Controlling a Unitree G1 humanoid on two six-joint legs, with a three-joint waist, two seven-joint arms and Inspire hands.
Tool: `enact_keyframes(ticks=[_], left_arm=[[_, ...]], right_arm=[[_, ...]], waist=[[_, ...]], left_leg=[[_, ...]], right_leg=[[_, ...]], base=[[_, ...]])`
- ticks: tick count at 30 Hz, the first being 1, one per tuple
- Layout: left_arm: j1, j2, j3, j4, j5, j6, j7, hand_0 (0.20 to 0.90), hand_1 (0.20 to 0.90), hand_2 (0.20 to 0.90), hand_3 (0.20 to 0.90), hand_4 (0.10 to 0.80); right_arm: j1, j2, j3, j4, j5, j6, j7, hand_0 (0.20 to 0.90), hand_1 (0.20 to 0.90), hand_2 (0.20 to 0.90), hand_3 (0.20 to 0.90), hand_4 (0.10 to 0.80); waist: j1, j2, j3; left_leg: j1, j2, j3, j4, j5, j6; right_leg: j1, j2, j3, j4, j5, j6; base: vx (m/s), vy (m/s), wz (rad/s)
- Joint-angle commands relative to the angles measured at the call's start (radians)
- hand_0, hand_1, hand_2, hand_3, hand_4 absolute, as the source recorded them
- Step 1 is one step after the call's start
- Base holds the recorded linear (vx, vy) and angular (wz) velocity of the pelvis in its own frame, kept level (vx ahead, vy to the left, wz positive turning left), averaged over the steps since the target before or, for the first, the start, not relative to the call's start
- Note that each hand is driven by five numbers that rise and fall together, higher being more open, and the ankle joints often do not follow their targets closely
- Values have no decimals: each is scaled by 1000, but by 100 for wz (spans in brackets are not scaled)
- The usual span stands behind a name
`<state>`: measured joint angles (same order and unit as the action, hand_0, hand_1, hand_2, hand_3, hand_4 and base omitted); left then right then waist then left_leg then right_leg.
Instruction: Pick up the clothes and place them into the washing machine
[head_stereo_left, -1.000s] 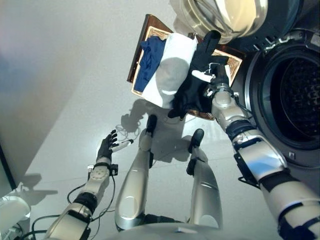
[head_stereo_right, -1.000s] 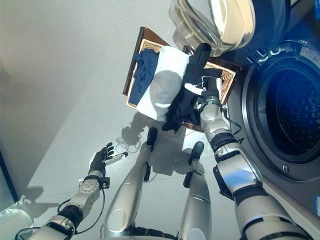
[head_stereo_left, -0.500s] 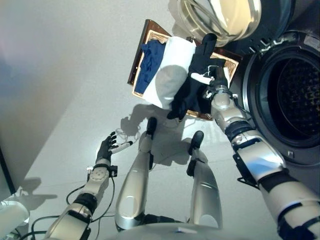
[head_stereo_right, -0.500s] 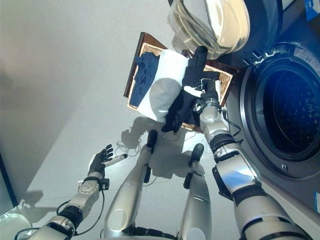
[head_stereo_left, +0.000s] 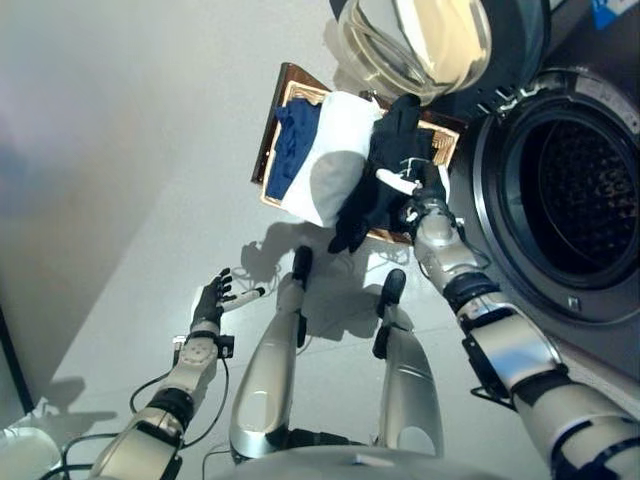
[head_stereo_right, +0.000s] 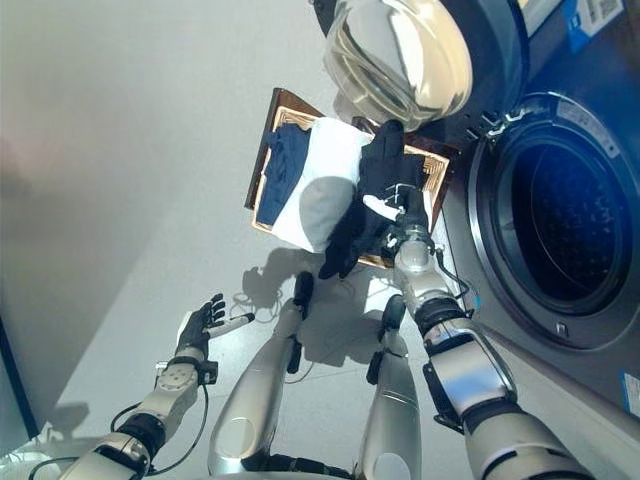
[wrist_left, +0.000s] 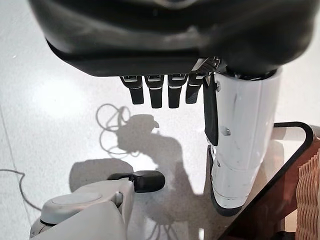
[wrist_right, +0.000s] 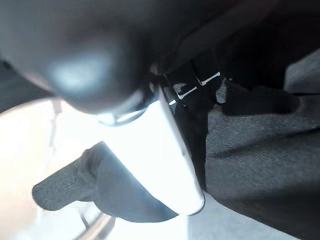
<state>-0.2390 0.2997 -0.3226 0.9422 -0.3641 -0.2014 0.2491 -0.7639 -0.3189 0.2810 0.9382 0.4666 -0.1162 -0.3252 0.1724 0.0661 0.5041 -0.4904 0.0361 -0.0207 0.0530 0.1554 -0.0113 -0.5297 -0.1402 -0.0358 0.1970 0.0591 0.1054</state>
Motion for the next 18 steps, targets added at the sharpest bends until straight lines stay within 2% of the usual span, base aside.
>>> enact_keyframes(ticks=[1, 9, 18], left_arm=[[55, -13, 23, 51, 23, -18, 35, 900, 900, 900, 900, 800], [63, -28, 40, 92, 43, -14, 40, 900, 900, 900, 900, 800], [74, -39, 53, 113, 59, -20, 42, 900, 900, 900, 900, 800]], right_arm=[[80, 6, -27, -109, 27, -108, 9, 200, 200, 200, 200, 300], [219, 34, -67, -174, 79, -142, 22, 200, 200, 200, 200, 300], [287, 38, -160, -247, 168, -212, 14, 200, 200, 200, 200, 300]], waist=[[-6, -15, -75], [-33, -25, -107], [-53, -18, -132]], left_leg=[[-24, -6, 1, 58, -65, -47], [5, 5, 26, 97, -100, -50], [31, 14, 58, 131, -136, -53]], right_leg=[[61, -18, 79, -9, -18, 28], [93, -19, 97, -11, -23, 33], [99, -13, 133, 9, -42, 40]], base=[[24, 19, -8], [24, 3, -12], [33, 0, -18]])
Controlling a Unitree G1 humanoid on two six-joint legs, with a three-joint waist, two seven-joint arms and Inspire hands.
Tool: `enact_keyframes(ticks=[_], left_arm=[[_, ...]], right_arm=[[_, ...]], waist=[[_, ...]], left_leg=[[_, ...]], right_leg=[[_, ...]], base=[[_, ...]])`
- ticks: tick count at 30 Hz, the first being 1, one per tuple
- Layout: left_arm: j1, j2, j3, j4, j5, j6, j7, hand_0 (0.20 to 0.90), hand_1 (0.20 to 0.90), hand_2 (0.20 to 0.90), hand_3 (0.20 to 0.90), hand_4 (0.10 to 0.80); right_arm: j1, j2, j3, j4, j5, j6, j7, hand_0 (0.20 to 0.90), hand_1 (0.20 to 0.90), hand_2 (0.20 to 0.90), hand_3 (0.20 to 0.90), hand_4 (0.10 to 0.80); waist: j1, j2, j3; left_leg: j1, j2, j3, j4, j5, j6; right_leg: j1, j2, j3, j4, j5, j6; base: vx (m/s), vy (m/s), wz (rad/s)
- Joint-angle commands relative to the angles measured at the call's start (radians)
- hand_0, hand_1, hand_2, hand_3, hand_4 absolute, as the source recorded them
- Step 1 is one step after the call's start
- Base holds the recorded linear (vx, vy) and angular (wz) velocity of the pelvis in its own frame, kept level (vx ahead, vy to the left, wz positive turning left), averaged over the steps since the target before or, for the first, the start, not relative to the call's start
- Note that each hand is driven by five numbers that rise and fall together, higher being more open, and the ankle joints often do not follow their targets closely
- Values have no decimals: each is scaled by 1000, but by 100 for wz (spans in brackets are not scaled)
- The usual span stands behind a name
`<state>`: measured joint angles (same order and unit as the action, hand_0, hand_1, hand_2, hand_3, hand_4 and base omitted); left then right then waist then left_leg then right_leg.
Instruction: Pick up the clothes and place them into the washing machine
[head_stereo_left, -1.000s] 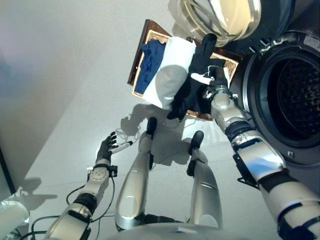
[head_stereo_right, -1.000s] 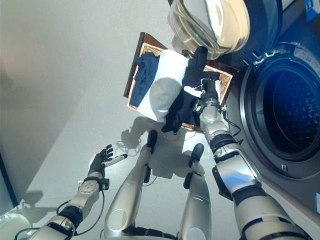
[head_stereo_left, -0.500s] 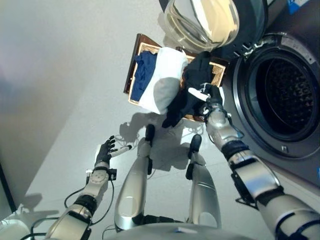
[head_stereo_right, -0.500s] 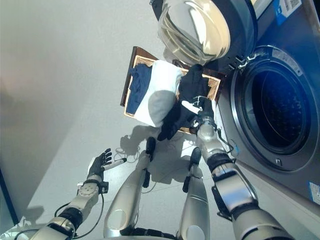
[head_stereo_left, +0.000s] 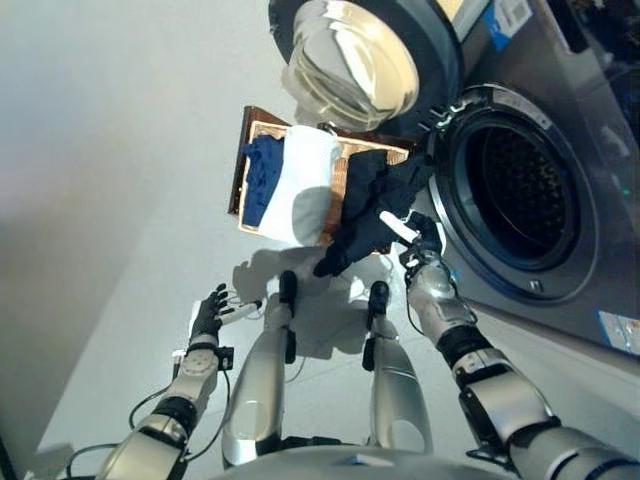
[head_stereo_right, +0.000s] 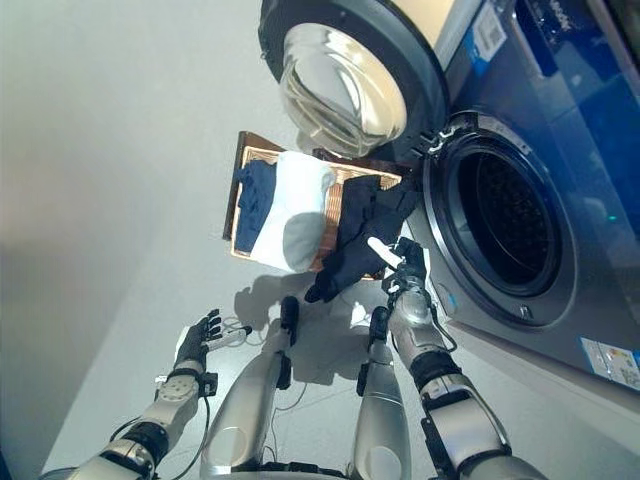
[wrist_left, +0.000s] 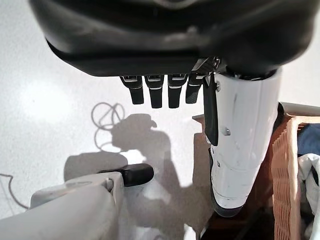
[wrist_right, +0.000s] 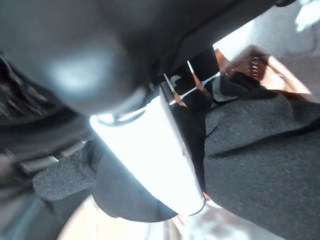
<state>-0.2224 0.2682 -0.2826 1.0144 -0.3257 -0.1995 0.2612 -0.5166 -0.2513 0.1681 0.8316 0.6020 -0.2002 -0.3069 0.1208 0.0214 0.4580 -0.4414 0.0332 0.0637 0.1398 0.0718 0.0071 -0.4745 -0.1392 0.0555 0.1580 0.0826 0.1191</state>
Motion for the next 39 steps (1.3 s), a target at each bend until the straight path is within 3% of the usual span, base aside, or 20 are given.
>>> enact_keyframes(ticks=[1, 20, 39], left_arm=[[59, -10, 13, 43, 22, -23, 30, 900, 900, 900, 900, 800], [76, -32, -14, 54, 38, -24, 3, 900, 900, 900, 900, 800], [103, -27, -67, 2, -36, -40, -35, 900, 900, 900, 900, 800]], right_arm=[[44, -34, -57, -147, 33, -132, -11, 200, 200, 200, 200, 300], [-20, -200, -256, -73, 56, -183, -110, 200, 200, 200, 200, 300], [-258, -422, -387, 94, 347, -240, -125, 200, 200, 200, 200, 300]], waist=[[-4, 30, -92], [-10, 75, -117], [9, 168, -105]], left_leg=[[-16, 17, -25, 40, -52, -72], [-14, 18, -21, 24, -57, -79], [-50, 6, -7, 17, -54, -84]], right_leg=[[42, -13, 45, 46, -65, 26], [27, -10, 51, 60, -78, 23], [-38, -13, 73, 93, -91, 23]], base=[[42, -4, -11], [27, -14, -2], [5, -3, -2]])
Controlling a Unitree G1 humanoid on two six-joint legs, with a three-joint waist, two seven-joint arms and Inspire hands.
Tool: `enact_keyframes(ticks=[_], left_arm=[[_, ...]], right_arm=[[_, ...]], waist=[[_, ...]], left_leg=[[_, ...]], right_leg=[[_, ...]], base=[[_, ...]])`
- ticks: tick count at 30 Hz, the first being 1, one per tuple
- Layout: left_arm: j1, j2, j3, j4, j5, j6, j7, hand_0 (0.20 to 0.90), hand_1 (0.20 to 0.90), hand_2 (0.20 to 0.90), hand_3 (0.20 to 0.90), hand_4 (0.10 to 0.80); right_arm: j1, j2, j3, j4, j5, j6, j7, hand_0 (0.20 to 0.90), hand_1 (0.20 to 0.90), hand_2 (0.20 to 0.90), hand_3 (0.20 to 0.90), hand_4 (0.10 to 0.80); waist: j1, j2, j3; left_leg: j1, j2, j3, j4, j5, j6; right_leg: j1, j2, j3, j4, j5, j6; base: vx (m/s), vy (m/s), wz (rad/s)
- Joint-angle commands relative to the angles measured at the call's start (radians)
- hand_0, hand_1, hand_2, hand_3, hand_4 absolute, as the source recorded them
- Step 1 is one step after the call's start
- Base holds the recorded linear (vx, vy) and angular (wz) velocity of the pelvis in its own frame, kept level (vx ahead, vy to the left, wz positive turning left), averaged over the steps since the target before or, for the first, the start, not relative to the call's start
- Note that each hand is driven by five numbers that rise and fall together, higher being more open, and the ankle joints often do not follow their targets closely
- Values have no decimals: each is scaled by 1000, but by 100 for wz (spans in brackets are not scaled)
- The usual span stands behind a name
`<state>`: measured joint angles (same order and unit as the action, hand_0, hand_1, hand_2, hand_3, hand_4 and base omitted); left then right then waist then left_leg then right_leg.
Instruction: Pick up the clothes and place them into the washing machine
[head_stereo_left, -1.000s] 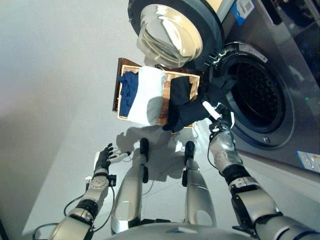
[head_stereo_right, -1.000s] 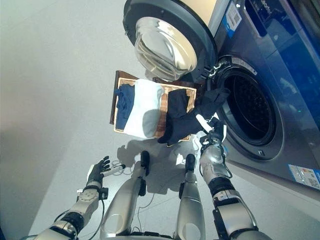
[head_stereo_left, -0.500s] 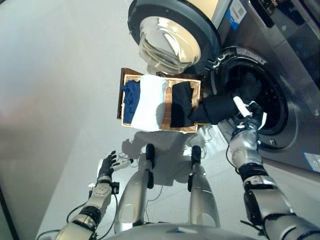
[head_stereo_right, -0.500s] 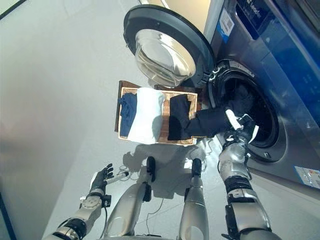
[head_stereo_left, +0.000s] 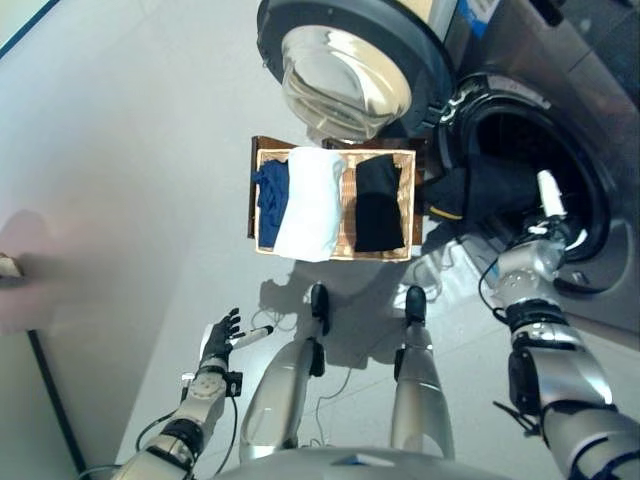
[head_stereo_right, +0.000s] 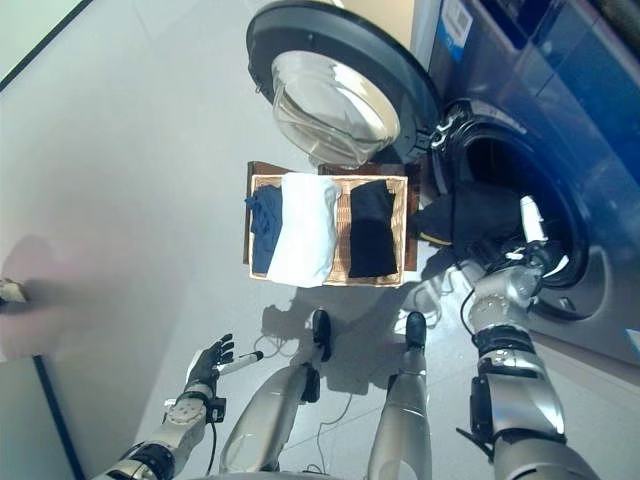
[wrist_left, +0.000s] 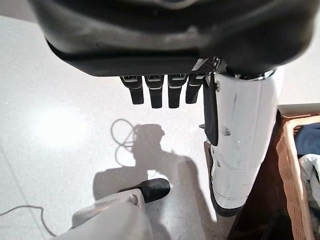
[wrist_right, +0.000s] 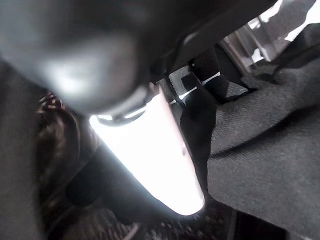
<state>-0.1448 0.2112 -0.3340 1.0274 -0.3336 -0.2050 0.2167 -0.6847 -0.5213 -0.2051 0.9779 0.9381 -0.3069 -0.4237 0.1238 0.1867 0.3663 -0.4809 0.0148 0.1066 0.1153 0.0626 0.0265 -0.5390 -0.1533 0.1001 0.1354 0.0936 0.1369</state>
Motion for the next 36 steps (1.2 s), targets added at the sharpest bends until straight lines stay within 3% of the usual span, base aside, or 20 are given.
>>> enact_keyframes(ticks=[1, 14, 22, 36], left_arm=[[26, 32, -18, -19, -31, -37, 6, 900, 900, 900, 900, 800], [20, 26, -41, 20, -54, -34, -1, 900, 900, 900, 900, 800], [15, 23, -48, 70, -61, -26, 1, 900, 900, 900, 900, 800], [2, 7, -57, 88, -71, -24, 8, 900, 900, 900, 900, 800]], right_arm=[[-104, -162, -18, -46, 21, -132, -10, 200, 200, 200, 200, 300], [-310, -225, -66, 35, 280, -221, 15, 200, 200, 200, 200, 300], [-468, -352, -71, 59, 435, -289, 33, 200, 200, 200, 200, 300], [-522, -407, -105, 28, 512, -399, -21, 200, 200, 200, 200, 300]], waist=[[7, 6, -12], [17, 46, -25], [20, 49, -64], [18, 64, -78]], left_leg=[[-14, 24, -50, 44, -44, -104], [-56, 15, -33, 56, -46, -108], [-57, 8, -34, 45, -45, -111], [-61, 5, -37, 30, -38, -116]], right_leg=[[21, 1, 30, 120, -102, 5], [-30, -4, 50, 137, -103, 5], [-37, -8, 52, 139, -106, 6], [-47, -7, 58, 149, -117, 6]], base=[[0, 0, 0], [-1, 7, -3], [6, 3, 1], [9, 0, 3]])
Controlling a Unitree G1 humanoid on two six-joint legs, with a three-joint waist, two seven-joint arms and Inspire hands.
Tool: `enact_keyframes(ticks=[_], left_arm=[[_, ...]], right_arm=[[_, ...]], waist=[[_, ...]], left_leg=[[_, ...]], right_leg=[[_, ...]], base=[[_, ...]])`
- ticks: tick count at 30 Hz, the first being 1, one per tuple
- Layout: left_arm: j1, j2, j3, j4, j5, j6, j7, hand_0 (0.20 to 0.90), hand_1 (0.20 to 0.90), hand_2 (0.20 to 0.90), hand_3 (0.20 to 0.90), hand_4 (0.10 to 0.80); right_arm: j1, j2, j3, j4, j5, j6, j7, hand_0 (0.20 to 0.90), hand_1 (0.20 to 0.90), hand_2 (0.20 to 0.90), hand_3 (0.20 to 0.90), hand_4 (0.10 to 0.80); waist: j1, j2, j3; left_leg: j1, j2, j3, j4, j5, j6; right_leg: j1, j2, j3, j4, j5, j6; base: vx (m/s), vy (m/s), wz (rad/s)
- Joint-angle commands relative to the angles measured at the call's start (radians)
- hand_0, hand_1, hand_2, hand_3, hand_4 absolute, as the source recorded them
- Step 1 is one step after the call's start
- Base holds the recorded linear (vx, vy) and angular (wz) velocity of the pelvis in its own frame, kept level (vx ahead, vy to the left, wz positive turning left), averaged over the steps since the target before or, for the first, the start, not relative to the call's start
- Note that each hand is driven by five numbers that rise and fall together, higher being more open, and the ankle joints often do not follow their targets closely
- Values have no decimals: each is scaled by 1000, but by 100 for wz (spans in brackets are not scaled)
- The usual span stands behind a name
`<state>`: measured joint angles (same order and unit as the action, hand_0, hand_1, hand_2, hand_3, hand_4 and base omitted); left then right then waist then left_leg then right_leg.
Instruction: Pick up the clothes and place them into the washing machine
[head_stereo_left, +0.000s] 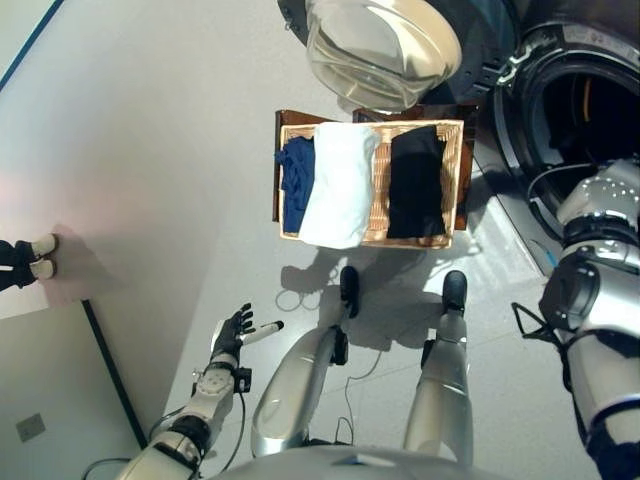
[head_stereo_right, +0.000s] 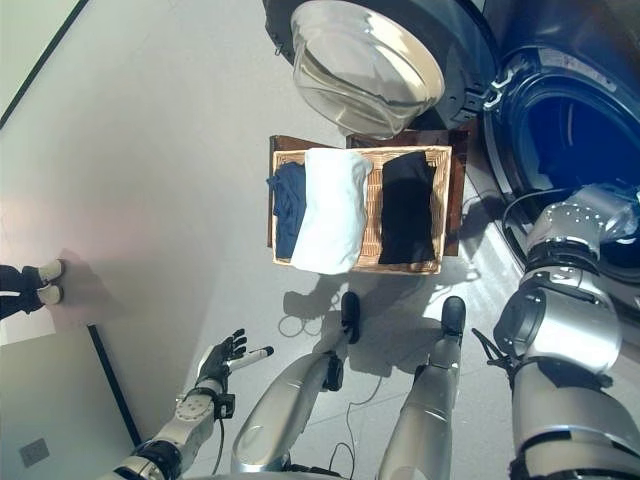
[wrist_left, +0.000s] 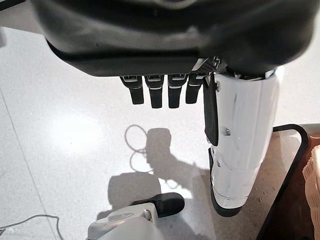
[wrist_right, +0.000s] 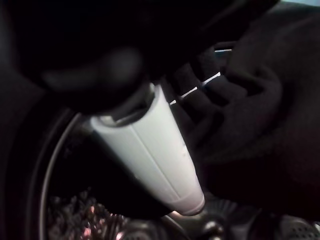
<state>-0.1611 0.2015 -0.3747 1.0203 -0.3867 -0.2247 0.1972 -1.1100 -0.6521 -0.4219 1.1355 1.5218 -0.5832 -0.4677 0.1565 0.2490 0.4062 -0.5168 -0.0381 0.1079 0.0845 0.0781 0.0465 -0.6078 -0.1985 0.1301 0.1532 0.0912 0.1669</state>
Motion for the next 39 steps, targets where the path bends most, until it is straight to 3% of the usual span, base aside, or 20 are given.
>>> enact_keyframes(ticks=[1, 11, 17, 18, 26, 39], left_arm=[[20, 16, -16, 97, -17, -4, 28, 900, 900, 900, 900, 800], [33, 13, -6, 88, -17, -7, 39, 900, 900, 900, 900, 800], [31, 17, -1, 73, -25, -17, 45, 900, 900, 900, 900, 800], [33, 18, 1, 70, -27, -18, 44, 900, 900, 900, 900, 800], [29, 28, 3, 83, -29, -20, 41, 900, 900, 900, 900, 800], [29, 31, 21, 96, -26, -16, 49, 900, 900, 900, 900, 800]], right_arm=[[-95, -280, 109, -130, -74, -125, 17, 200, 200, 200, 200, 300], [-64, -351, 102, -140, -165, -110, -56, 200, 200, 200, 200, 300], [-72, -346, 127, -156, -208, -93, -75, 200, 200, 200, 200, 300], [-72, -344, 132, -156, -224, -80, -78, 900, 900, 900, 900, 800], [-100, -332, 193, -62, -232, 0, -40, 900, 900, 900, 900, 800], [-83, -291, 196, -61, -272, 27, -61, 900, 900, 900, 900, 800]], waist=[[-16, 4, -117], [-31, 13, -105], [-32, 25, -94], [-32, 28, -93], [-22, 27, -90], [-17, 23, -92]], left_leg=[[-24, 58, -37, 60, -54, -136], [-32, 55, -29, 55, -46, -141], [-34, 54, -15, 48, -40, -138], [-36, 54, -13, 49, -39, -138], [-37, 57, 1, 55, -42, -134], [-45, 57, 4, 61, -40, -133]], right_leg=[[22, 38, 30, 133, -115, -24], [2, 40, 41, 140, -117, -27], [-19, 39, 55, 144, -113, -27], [-22, 40, 58, 147, -112, -27], [-32, 39, 56, 159, -109, -26], [-30, 32, 42, 158, -101, -21]], base=[[0, 0, 0], [-1, 2, 2], [-20, 11, -7], [-30, -1, -9], [-33, 5, -4], [-3, 1, 0]])
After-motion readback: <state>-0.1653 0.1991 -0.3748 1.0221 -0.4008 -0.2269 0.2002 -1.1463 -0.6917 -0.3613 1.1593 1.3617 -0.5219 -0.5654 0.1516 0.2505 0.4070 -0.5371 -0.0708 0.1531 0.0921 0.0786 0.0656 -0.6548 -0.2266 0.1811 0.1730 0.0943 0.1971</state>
